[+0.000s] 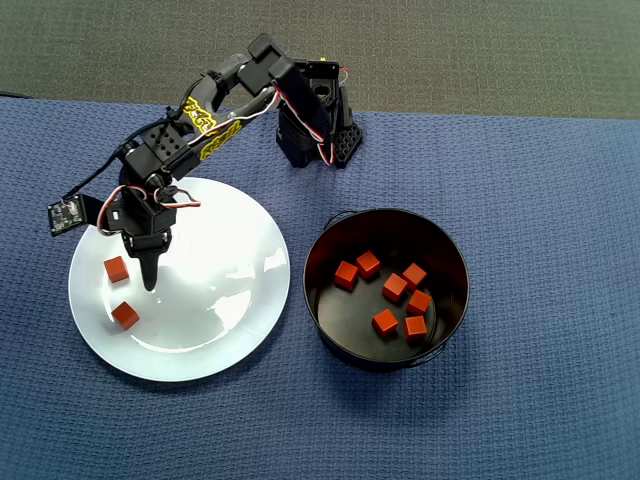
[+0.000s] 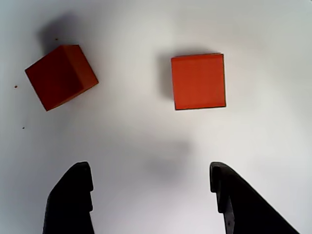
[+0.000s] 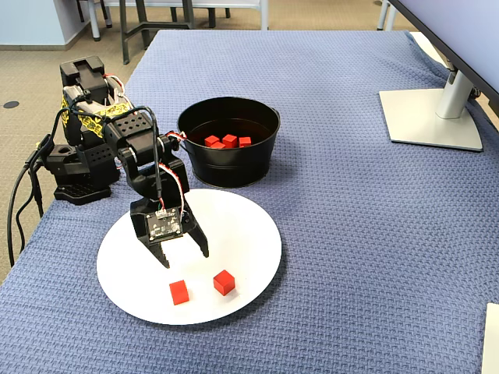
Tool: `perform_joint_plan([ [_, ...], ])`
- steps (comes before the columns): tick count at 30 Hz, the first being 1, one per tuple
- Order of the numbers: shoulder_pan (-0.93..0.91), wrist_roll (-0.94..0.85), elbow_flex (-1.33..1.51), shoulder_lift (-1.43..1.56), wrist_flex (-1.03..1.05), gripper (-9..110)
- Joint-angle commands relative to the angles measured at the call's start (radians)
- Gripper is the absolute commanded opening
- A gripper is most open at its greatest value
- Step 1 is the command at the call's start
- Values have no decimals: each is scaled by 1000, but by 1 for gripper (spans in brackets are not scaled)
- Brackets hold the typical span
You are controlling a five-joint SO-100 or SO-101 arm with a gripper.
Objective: Pick up the red cubes from the white plate and place them in the black recipient
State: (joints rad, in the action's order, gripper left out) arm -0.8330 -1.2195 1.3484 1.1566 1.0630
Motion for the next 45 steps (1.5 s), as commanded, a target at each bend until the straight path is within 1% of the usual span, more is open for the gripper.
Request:
perform_joint_plan([
  [1, -11, -6, -87, 2, -26, 22],
  [8, -34, 11, -219, -89, 29, 22],
  [12, -43, 25, -242, -104, 29, 21],
  [20, -77, 0, -212, -81, 29, 21],
  [27, -114, -32, -121, -55, -60, 19],
  [45, -103, -43, -160, -132, -94, 17],
])
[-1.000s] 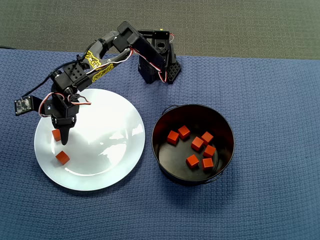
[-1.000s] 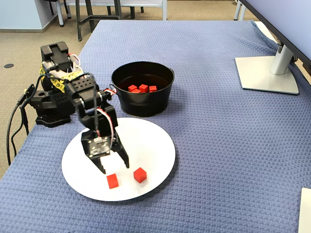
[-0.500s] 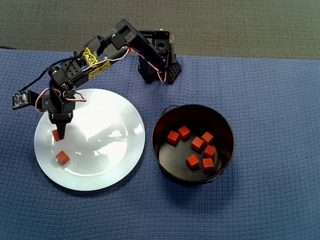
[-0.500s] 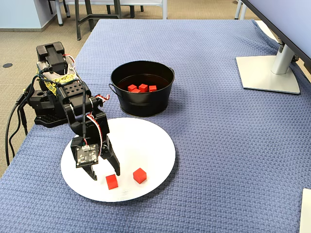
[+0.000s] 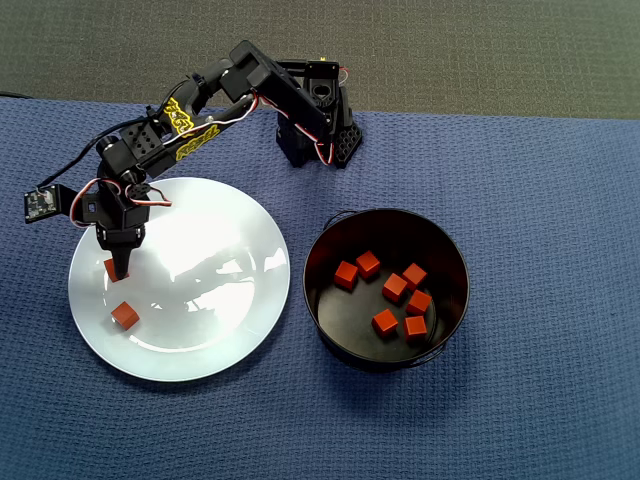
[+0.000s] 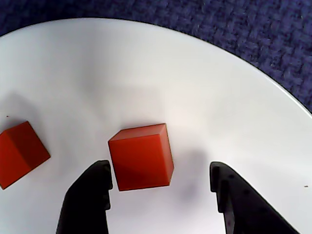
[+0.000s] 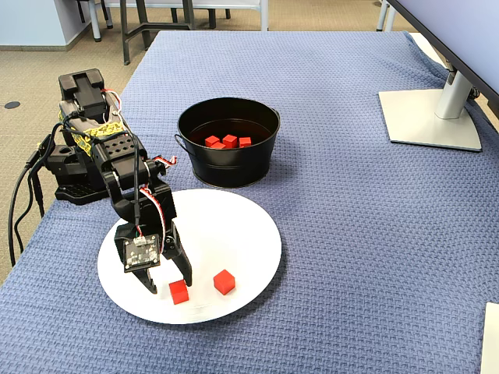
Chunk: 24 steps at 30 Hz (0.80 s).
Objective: Pick up the red cubes from the white plate and place them in the black recipient
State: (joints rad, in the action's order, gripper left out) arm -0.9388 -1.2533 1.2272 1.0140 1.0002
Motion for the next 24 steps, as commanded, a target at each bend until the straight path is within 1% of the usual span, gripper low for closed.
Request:
perform_joint_plan([
  [1, 5, -9, -38, 6, -38, 17],
  [4, 9, -18, -38, -5, -44, 17],
  [10, 11, -8, -84, -46, -49, 11],
  [18, 15, 12, -98, -43, -29, 1],
  [24, 20, 48, -71, -6, -28, 0],
])
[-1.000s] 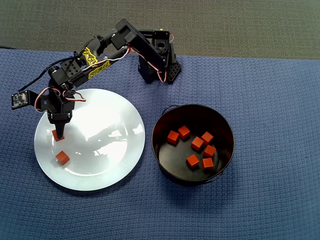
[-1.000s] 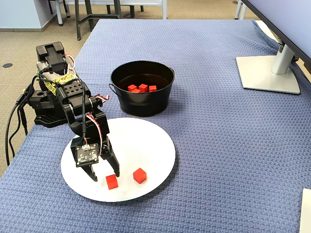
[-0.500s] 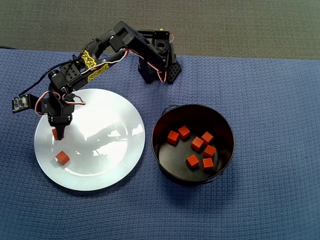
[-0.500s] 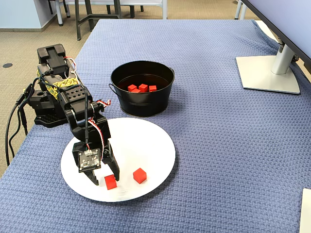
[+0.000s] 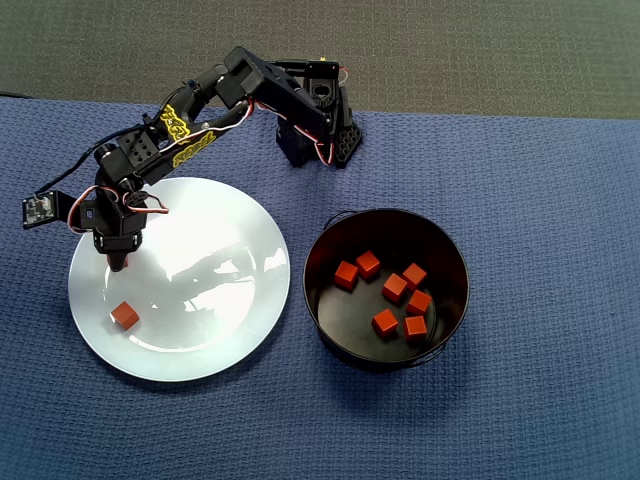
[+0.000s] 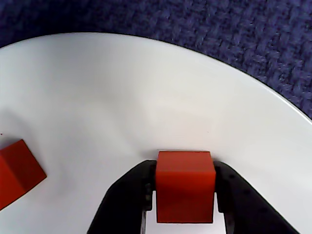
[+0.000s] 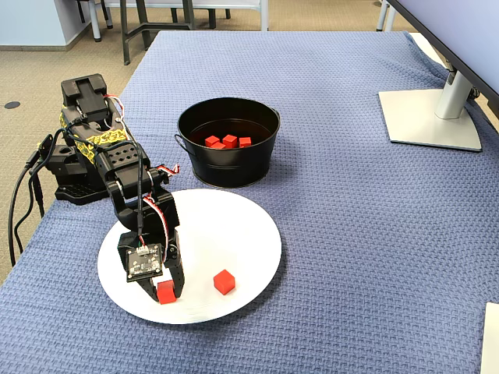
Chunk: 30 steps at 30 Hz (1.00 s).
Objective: Pick up the red cubes from the white plate and place them in the black recipient
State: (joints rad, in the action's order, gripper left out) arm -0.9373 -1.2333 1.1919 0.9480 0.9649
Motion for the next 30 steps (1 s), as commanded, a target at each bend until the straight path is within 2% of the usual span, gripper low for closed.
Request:
perform_joint_plan([
  [1, 20, 38, -21, 80, 8, 0],
  [6, 29, 124, 91, 262, 12, 0],
  [15, 150, 275, 195, 617, 212, 0],
  [21, 385, 511, 179, 831, 459, 0],
  [30, 802, 818, 382, 1124, 463, 0],
])
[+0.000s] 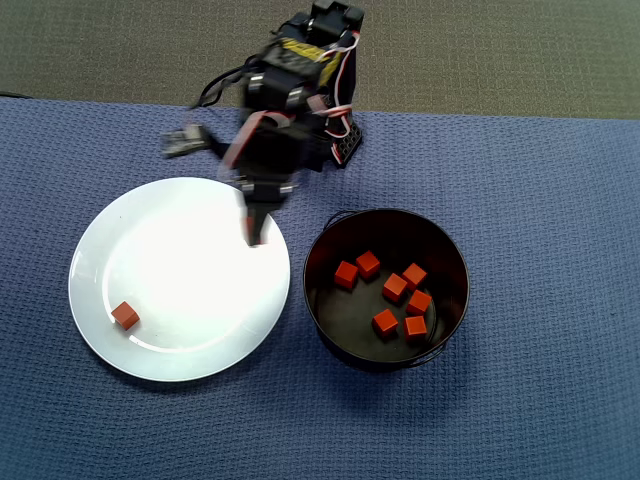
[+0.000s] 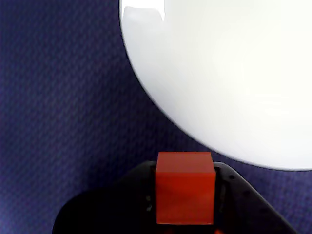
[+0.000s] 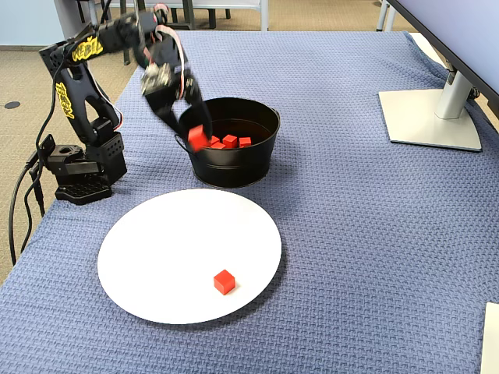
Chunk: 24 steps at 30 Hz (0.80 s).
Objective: Pick up the red cubes from the white plate and place them in the black recipient
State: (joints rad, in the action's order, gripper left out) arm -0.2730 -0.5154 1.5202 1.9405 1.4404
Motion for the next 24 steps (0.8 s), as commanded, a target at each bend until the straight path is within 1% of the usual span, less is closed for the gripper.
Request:
perform_joint_plan([
  [1, 176, 114, 86, 158, -29, 0],
  [4, 265, 149, 187, 224, -78, 0],
  [5, 291, 137, 221, 235, -91, 8],
  [7, 321, 84, 276, 232, -114, 31],
  [10, 298, 71, 285, 232, -149, 31],
  [16, 222, -21, 155, 244, -35, 29],
  [20, 25, -153, 71, 224, -54, 26],
  [22, -100, -213, 71, 190, -135, 22],
  [24, -210, -328, 94, 121, -215, 22],
])
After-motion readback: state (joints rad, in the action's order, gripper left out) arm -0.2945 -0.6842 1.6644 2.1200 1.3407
